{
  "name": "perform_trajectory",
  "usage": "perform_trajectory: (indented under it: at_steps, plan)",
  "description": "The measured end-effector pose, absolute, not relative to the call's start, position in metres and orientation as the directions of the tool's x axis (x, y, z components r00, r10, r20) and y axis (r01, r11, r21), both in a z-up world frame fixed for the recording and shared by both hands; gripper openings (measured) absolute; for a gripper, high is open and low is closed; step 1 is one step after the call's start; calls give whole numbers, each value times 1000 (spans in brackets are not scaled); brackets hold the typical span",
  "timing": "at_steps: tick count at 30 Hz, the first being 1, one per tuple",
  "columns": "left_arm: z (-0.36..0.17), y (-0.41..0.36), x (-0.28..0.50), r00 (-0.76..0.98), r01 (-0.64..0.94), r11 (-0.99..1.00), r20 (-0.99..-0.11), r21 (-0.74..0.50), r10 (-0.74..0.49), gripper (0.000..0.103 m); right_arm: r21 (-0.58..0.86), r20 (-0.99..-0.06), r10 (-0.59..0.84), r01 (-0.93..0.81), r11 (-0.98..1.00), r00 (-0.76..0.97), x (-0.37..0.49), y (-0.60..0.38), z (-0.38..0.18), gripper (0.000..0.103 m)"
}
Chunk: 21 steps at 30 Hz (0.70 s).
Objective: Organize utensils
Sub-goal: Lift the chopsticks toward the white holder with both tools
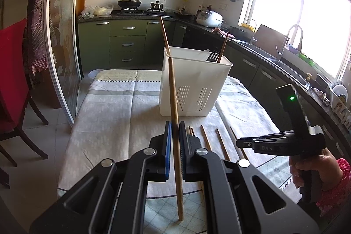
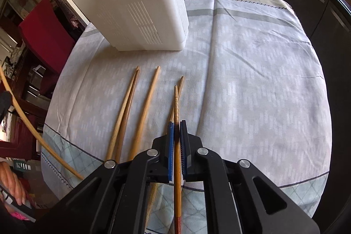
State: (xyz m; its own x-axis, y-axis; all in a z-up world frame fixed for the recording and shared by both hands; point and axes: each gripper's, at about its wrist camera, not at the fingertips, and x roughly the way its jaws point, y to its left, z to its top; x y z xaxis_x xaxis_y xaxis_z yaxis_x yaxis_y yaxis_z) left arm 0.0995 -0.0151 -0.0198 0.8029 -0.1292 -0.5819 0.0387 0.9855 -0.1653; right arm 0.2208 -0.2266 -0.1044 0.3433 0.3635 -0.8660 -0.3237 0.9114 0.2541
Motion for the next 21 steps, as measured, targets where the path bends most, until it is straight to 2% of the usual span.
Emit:
perform_trajectory:
  at_steps: [5,11,14,21]
  plan:
    - [-14,-11,93,813,36,986,-570,-160,-122,7,303,-770,446,-355,885,456,191,-251,-57,6]
    - [-11,-9,91,815,34,987,-567,-156,-118,7,296,-679,478,-388,873,557,151,-272,-19,6]
    - [-17,-4,102,779,24,983,-613,-182,-132,7,302,-671,489,-397,867,558,142,-275,-13,6]
    - [-60,4,160,595,-66,969,-789,-240,-155,9,316,-659,507,-406,857,556,132,-276,-6,6]
